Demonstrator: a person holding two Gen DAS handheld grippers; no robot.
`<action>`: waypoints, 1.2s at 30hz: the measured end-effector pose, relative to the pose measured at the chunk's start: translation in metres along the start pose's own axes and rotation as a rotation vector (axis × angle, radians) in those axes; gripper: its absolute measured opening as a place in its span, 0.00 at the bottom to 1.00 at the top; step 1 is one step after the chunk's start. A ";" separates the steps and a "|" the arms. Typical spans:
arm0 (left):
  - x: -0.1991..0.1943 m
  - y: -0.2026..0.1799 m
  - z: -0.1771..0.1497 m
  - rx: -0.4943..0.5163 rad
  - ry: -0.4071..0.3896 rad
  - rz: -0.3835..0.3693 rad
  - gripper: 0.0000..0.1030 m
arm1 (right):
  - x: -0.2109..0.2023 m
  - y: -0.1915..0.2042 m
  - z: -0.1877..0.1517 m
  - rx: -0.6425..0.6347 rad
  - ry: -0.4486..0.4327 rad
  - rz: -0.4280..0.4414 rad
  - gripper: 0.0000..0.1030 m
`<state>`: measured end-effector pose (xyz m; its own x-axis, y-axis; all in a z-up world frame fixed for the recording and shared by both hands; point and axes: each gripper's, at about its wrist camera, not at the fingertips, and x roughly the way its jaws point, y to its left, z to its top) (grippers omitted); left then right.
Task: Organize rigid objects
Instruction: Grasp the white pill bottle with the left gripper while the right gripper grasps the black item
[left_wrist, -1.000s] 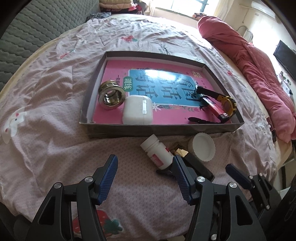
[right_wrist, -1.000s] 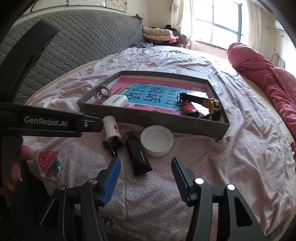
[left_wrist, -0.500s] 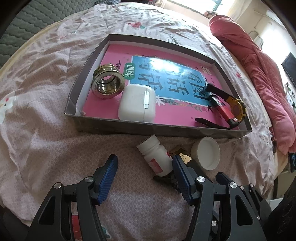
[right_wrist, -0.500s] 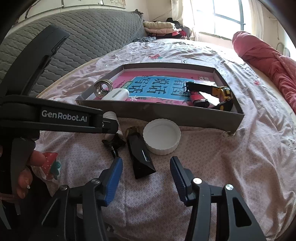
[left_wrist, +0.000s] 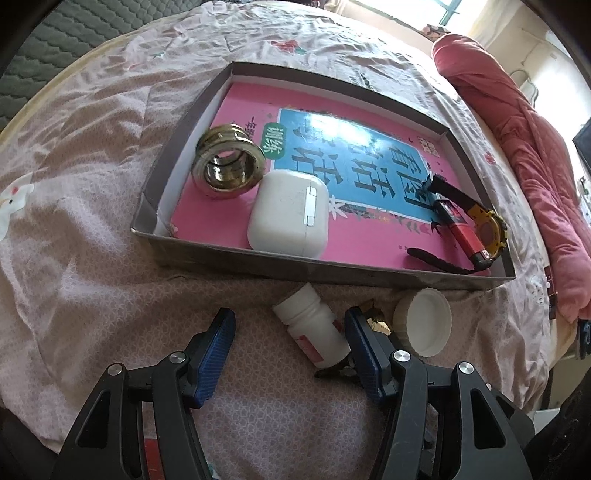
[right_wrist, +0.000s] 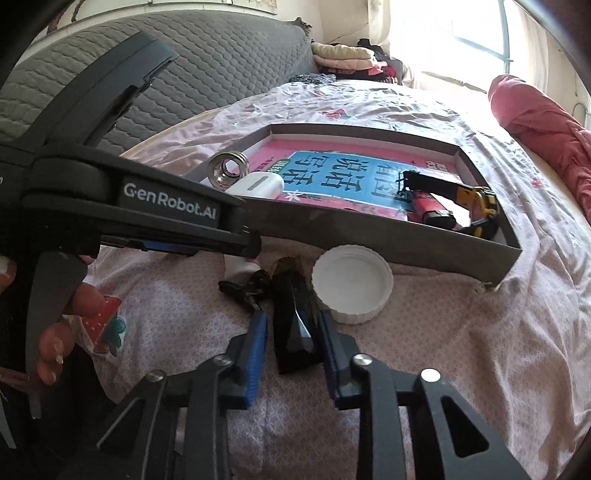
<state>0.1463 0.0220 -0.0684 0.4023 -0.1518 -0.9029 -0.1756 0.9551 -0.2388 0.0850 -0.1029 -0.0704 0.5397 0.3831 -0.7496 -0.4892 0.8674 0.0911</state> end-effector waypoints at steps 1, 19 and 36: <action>0.001 0.000 0.000 -0.001 0.002 0.000 0.62 | 0.001 0.000 0.000 -0.004 0.002 0.000 0.24; 0.014 0.008 0.002 -0.042 -0.011 -0.037 0.50 | 0.010 -0.008 0.003 0.036 0.002 0.049 0.22; -0.011 0.015 -0.008 -0.023 -0.083 -0.100 0.35 | -0.004 -0.010 0.001 0.040 -0.023 0.087 0.22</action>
<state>0.1324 0.0364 -0.0653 0.4913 -0.2238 -0.8417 -0.1506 0.9300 -0.3352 0.0884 -0.1129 -0.0680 0.5127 0.4641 -0.7223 -0.5074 0.8425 0.1812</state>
